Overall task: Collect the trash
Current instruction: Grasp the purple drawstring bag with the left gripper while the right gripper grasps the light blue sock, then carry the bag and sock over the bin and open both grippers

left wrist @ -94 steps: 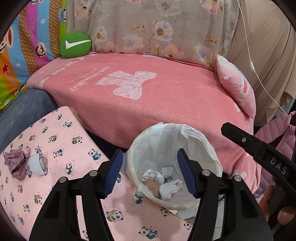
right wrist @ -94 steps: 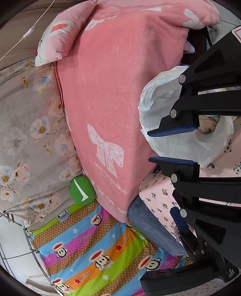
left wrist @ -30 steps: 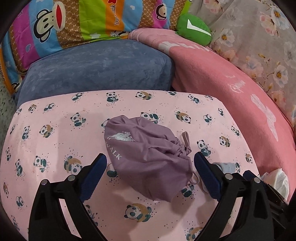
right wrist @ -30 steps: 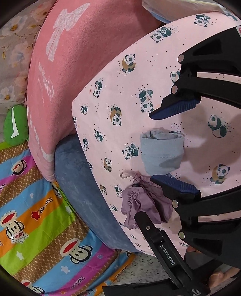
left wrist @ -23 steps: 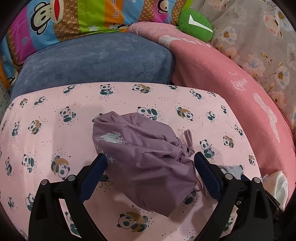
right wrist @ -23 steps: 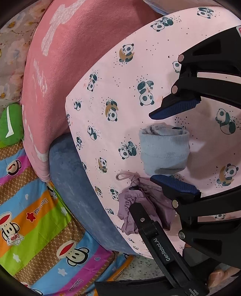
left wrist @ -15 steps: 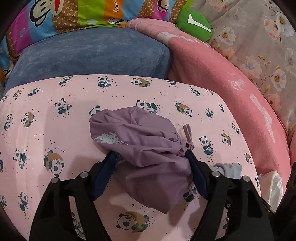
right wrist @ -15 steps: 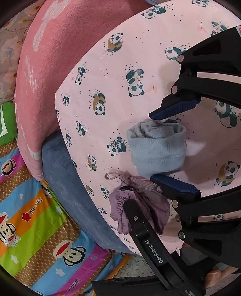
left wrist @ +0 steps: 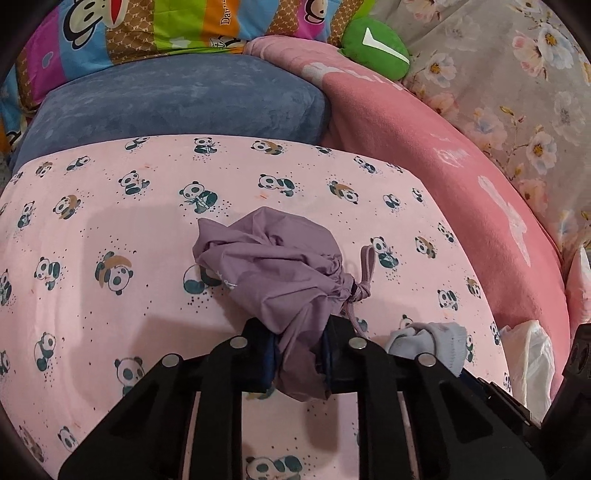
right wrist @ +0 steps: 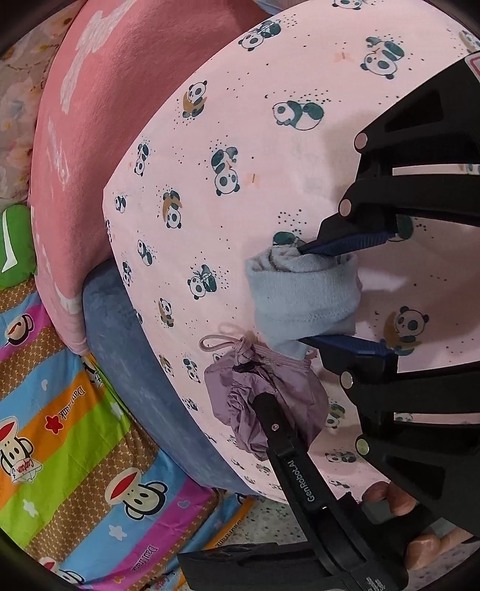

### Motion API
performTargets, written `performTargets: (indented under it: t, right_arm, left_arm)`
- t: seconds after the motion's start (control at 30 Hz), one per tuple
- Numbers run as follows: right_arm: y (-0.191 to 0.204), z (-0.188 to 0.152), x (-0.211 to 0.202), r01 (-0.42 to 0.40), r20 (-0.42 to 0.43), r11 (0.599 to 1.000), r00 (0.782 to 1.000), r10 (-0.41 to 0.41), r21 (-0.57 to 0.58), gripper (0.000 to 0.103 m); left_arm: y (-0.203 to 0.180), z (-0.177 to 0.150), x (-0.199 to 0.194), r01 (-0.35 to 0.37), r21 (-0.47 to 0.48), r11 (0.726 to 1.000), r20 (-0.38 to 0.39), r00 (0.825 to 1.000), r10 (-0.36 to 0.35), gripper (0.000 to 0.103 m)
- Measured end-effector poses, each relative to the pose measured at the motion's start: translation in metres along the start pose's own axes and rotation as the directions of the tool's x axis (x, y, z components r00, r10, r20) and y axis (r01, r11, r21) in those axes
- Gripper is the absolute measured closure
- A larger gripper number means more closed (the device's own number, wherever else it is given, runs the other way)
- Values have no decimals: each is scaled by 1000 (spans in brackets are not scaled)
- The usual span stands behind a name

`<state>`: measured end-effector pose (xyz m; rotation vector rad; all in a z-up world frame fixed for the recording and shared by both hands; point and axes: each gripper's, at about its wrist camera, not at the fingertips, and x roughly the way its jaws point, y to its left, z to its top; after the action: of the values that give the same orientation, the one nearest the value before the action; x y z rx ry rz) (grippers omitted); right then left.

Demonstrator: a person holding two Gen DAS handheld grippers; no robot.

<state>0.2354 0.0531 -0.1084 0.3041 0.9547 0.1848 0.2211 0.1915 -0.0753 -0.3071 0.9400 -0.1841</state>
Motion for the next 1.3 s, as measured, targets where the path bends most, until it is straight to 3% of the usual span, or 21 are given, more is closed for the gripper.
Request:
performTargets:
  t: [0.7, 1.3]
  right_arm:
    - [-40, -51, -120, 5, 118, 998, 993, -12, 57, 64]
    - [-92, -77, -216, 42, 238, 995, 969, -64, 95, 64]
  left_arm:
    - [-80, -56, -75, 48, 125, 991, 45, 998, -54, 86]
    - [-155, -92, -102, 55, 290, 955, 58, 995, -75, 86]
